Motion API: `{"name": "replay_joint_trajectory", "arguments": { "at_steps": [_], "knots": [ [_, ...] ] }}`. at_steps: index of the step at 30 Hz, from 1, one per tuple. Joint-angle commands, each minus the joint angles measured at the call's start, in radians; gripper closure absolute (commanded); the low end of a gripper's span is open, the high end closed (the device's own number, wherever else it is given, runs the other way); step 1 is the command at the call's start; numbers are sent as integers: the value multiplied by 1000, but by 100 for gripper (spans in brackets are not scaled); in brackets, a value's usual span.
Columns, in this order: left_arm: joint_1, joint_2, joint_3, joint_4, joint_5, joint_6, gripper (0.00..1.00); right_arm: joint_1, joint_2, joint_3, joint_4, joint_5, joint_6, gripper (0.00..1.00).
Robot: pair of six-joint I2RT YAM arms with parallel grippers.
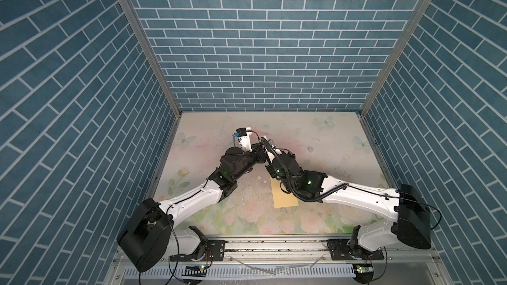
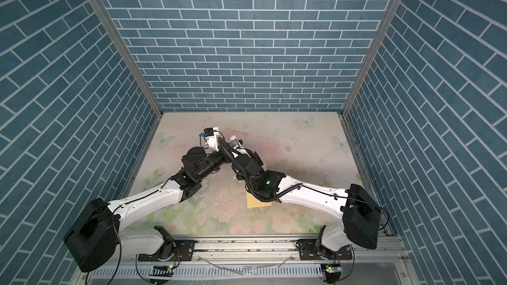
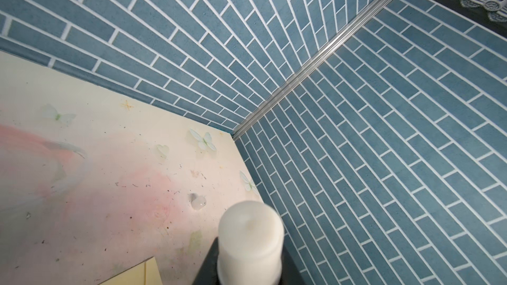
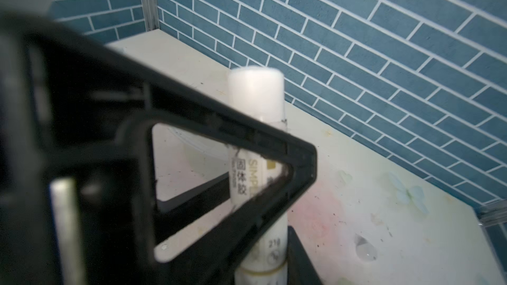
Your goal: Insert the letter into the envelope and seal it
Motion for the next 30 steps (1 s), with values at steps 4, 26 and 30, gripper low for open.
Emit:
{"name": "replay_joint_trajectory", "arguments": {
  "at_steps": [4,26,30],
  "knots": [
    [-23,-22,1,21,60,18,100,-104,-161,-86,44,-222,31,66],
    [-23,-39,4,86,153,5,100,-472,-241,-319,396,-1334,448,60],
    [-23,-32,5,89,153,4,100,-472,-225,-312,412,-1341,468,82]
  ]
}}
